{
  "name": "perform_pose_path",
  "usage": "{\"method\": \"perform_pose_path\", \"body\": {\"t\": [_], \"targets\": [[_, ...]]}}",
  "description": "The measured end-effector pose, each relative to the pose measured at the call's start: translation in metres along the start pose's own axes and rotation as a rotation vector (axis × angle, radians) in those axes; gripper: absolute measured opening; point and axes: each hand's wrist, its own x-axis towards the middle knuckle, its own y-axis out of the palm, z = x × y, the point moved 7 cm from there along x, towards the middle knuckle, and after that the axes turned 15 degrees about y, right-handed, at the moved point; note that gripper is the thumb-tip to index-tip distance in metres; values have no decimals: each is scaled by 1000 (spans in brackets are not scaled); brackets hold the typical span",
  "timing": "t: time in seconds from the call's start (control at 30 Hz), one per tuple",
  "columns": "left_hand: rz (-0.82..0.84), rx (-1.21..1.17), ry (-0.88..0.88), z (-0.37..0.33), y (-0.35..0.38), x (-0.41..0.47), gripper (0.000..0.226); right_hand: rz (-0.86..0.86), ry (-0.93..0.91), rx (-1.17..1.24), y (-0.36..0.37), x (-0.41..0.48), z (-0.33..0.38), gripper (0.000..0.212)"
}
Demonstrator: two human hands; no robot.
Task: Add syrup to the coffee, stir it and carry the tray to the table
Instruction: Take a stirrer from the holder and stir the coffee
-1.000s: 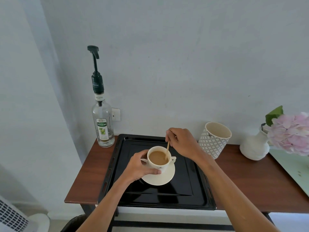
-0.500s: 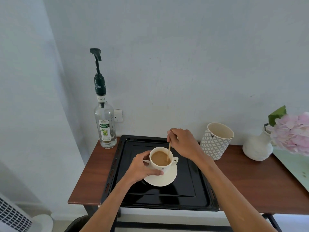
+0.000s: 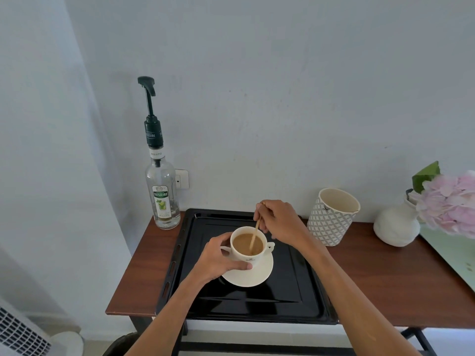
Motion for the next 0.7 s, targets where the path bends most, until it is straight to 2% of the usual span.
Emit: {"method": "perform_pose_path", "body": {"t": [0.1, 0.3, 0.37, 0.47, 0.53, 0.7], "targets": [[1, -10, 2, 1, 0, 1, 78, 49, 19, 106, 6, -3, 2, 37], [-6, -8, 4, 0, 0, 0, 78, -165, -17, -83, -13, 2, -2, 38], [-7, -9, 1, 0, 0, 0, 79, -128, 0, -81, -10, 1, -5, 40], [-3, -1, -1, 1, 0, 0, 79, 37, 15, 45, 4, -1, -2, 39], [6, 3, 2, 1, 1, 1, 78, 58, 19, 94, 8, -1, 0, 36], [6, -3, 9, 0, 1, 1, 79, -149, -54, -75, -11, 2, 1, 36]]}}
